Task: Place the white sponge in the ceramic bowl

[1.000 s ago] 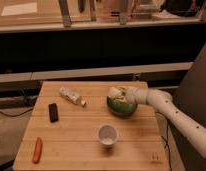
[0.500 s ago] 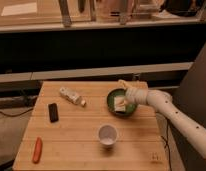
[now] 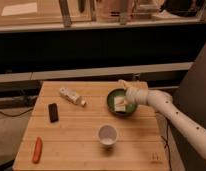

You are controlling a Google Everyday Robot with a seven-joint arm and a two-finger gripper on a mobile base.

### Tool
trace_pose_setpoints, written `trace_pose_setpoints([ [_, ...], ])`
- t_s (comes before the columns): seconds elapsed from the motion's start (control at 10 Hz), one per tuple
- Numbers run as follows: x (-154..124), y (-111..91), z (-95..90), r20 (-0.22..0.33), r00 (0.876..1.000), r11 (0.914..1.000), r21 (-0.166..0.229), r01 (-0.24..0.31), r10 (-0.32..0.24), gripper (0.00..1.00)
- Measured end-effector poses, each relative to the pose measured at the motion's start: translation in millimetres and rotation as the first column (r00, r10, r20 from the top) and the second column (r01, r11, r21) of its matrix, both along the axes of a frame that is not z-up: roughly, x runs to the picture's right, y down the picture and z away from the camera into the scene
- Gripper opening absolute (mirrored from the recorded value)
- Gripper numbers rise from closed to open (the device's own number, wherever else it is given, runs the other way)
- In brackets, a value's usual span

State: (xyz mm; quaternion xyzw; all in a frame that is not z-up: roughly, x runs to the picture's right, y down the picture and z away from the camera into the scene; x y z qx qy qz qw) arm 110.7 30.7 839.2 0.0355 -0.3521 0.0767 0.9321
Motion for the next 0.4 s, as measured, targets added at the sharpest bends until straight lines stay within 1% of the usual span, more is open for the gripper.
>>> trace_pose_setpoints([
  [0.4,4.6,-1.2,-2.2,0.033,0.999,0.9992,-0.022,-0.033,0.033,0.8],
])
